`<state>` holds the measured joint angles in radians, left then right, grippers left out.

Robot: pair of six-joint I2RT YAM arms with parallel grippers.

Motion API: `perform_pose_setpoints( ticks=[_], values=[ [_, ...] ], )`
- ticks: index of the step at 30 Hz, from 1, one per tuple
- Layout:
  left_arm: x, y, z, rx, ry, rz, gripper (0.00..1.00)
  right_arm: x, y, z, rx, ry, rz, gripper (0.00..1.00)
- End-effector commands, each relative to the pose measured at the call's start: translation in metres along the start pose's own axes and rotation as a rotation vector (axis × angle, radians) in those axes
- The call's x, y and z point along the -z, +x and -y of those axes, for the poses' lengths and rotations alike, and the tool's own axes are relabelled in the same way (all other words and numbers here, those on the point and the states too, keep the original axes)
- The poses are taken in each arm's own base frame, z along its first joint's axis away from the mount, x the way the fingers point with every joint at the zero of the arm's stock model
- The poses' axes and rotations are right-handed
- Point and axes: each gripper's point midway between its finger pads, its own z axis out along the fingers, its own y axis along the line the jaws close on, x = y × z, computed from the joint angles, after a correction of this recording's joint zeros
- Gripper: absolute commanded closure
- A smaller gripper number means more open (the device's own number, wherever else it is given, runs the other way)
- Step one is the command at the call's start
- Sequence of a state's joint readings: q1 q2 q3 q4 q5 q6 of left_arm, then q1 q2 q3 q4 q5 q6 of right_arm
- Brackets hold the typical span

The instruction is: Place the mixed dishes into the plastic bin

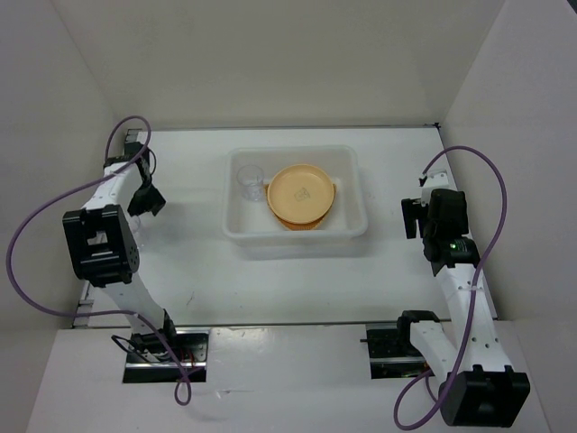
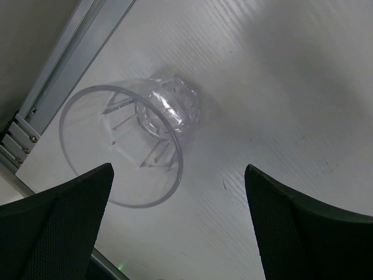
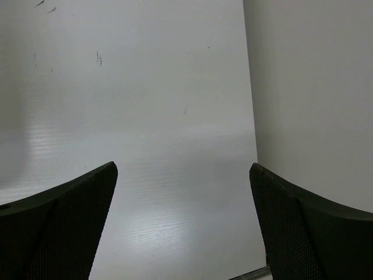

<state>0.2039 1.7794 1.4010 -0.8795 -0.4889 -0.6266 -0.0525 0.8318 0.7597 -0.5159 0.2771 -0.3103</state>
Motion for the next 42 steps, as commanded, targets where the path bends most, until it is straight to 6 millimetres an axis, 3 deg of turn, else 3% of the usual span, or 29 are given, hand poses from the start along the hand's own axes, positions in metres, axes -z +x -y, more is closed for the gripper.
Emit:
perform_pose_setpoints(
  ticks=[1, 6, 8, 9, 10, 11, 13, 16, 19, 20, 21, 22, 23, 24, 25, 26, 28, 29, 31, 32, 34, 35, 38, 42],
  values=[
    [-0.015, 0.001, -0.003, -0.017, -0.010, -0.017, 0.01, 0.002, -0.014, 0.003, -0.028, 0.019, 0.063, 0.02],
    [-0.028, 0.011, 0.001, -0.036, -0.009, -0.041, 0.01, 0.002, -0.014, 0.003, -0.028, 0.019, 0.063, 0.02],
    [-0.028, 0.010, 0.004, -0.041, 0.005, -0.038, 0.07, 0.002, -0.014, 0.003, -0.028, 0.019, 0.063, 0.02],
    [-0.032, 0.015, 0.003, -0.049, -0.004, -0.053, 0.15, 0.002, -0.014, 0.003, -0.019, 0.019, 0.062, 0.02],
    [-0.032, 0.014, 0.005, -0.058, 0.008, -0.051, 0.31, 0.002, -0.014, 0.003, -0.019, 0.019, 0.062, 0.02],
    [-0.032, 0.014, 0.005, -0.058, 0.008, -0.051, 0.68, 0.002, -0.014, 0.003, -0.019, 0.019, 0.062, 0.02],
    [-0.030, 0.015, 0.006, -0.060, 0.015, -0.061, 1.00, 0.002, -0.014, 0.003, -0.019, 0.019, 0.062, 0.02],
    [-0.001, -0.006, 0.003, 0.022, 0.055, 0.009, 1.00, 0.002, -0.014, 0.003, -0.019, 0.019, 0.062, 0.02],
    [0.058, -0.036, 0.003, 0.160, 0.197, 0.125, 1.00, 0.002, -0.014, 0.003, -0.019, 0.019, 0.062, 0.02],
    [0.098, -0.052, 0.002, 0.223, 0.315, 0.214, 1.00, 0.000, -0.012, 0.002, -0.016, 0.016, 0.053, 0.02],
    [0.133, -0.062, 0.025, 0.234, 0.525, 0.250, 1.00, -0.001, -0.013, 0.000, -0.015, 0.008, 0.055, 0.02],
    [0.164, -0.068, 0.035, 0.227, 0.657, 0.272, 1.00, -0.001, -0.013, 0.000, -0.015, 0.008, 0.055, 0.02],
    [0.190, -0.066, 0.054, 0.172, 0.779, 0.273, 1.00, -0.001, -0.013, 0.000, -0.015, 0.008, 0.055, 0.02],
    [0.233, -0.060, 0.087, 0.068, 1.023, 0.278, 1.00, -0.001, -0.013, 0.000, -0.015, 0.008, 0.055, 0.02],
    [0.257, -0.053, 0.102, -0.010, 1.144, 0.289, 1.00, -0.001, -0.013, 0.000, -0.015, 0.008, 0.055, 0.02],
    [0.285, -0.030, 0.124, -0.108, 1.254, 0.282, 1.00, -0.001, -0.013, 0.000, -0.015, 0.008, 0.055, 0.02],
    [0.311, -0.013, 0.146, -0.218, 1.301, 0.288, 1.00, -0.001, -0.013, 0.000, -0.015, 0.008, 0.055, 0.02],
    [0.314, 0.022, 0.156, -0.348, 1.276, 0.234, 1.00, 0.001, -0.014, 0.001, -0.018, 0.010, 0.063, 0.02],
    [0.306, 0.043, 0.171, -0.465, 1.190, 0.204, 1.00, 0.001, -0.014, 0.001, -0.018, 0.010, 0.064, 0.02],
    [0.301, 0.077, 0.175, -0.583, 1.154, 0.157, 1.00, 0.001, -0.014, 0.001, -0.018, 0.010, 0.064, 0.02],
    [0.286, 0.098, 0.179, -0.646, 1.063, 0.145, 1.00, 0.001, -0.014, 0.001, -0.018, 0.010, 0.064, 0.02],
    [0.276, 0.120, 0.181, -0.707, 1.031, 0.116, 1.00, 0.001, -0.014, 0.001, -0.018, 0.010, 0.064, 0.02],
    [0.247, 0.147, 0.185, -0.774, 0.925, 0.054, 1.00, 0.001, -0.014, 0.001, -0.018, 0.010, 0.064, 0.02],
    [0.221, 0.166, 0.190, -0.841, 0.827, 0.032, 1.00, 0.001, -0.014, 0.001, -0.018, 0.010, 0.064, 0.02]
  ],
)
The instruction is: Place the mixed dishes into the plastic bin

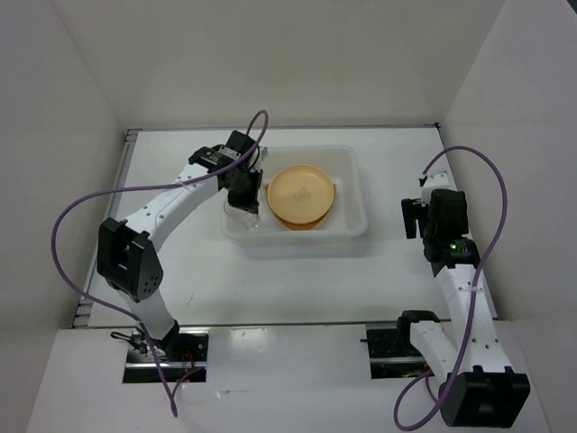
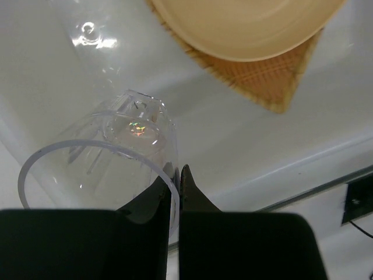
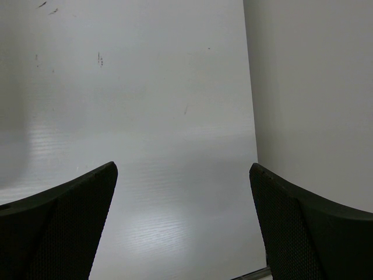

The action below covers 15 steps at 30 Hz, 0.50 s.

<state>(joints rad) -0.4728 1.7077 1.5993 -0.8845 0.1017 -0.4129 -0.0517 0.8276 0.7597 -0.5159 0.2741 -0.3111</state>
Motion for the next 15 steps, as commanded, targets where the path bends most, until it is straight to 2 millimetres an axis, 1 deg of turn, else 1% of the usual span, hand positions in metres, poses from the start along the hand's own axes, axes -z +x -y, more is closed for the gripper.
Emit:
perform_pose_setpoints(
  ticks=[1, 2, 3, 4, 5, 7, 8, 9, 10, 11, 13, 14, 15],
  values=[
    [-0.008, 0.007, -0.018, -0.054, -0.107, -0.025, 1.00, 0.002, -0.014, 0.003, -0.020, 0.015, 0.067, 0.02],
    [-0.017, 0.011, -0.021, -0.065, -0.136, -0.045, 1.00, 0.002, -0.014, 0.003, -0.020, 0.015, 0.067, 0.02],
    [-0.023, 0.013, -0.020, -0.077, -0.154, -0.056, 1.00, 0.001, -0.011, 0.001, -0.018, 0.012, 0.059, 0.02],
    [-0.028, 0.012, -0.023, -0.078, -0.169, -0.056, 1.00, 0.001, -0.011, 0.001, -0.018, 0.012, 0.059, 0.02],
    [-0.040, 0.018, -0.023, -0.089, -0.183, -0.087, 1.00, 0.001, -0.011, 0.001, -0.018, 0.012, 0.059, 0.02],
    [-0.047, 0.016, -0.020, -0.101, -0.193, -0.092, 0.99, 0.003, -0.012, 0.002, -0.021, 0.015, 0.069, 0.02],
    [-0.056, 0.017, -0.023, -0.101, -0.211, -0.109, 0.98, 0.003, -0.012, 0.002, -0.021, 0.015, 0.069, 0.02],
    [-0.058, 0.011, -0.023, -0.103, -0.219, -0.097, 0.96, 0.003, -0.012, 0.002, -0.021, 0.015, 0.069, 0.02],
    [-0.066, 0.012, -0.025, -0.102, -0.225, -0.112, 0.93, 0.003, -0.012, 0.002, -0.021, 0.015, 0.069, 0.02],
    [-0.068, 0.010, -0.024, -0.102, -0.225, -0.112, 0.92, 0.003, -0.012, 0.002, -0.021, 0.015, 0.069, 0.02],
    [-0.071, 0.005, -0.024, -0.103, -0.232, -0.105, 0.89, 0.003, -0.012, 0.002, -0.021, 0.015, 0.069, 0.02],
    [-0.076, 0.006, -0.027, -0.104, -0.245, -0.115, 0.86, 0.003, -0.012, 0.002, -0.021, 0.015, 0.069, 0.02],
    [-0.074, 0.002, -0.027, -0.105, -0.253, -0.099, 0.84, 0.003, -0.012, 0.002, -0.021, 0.015, 0.069, 0.02]
  ],
)
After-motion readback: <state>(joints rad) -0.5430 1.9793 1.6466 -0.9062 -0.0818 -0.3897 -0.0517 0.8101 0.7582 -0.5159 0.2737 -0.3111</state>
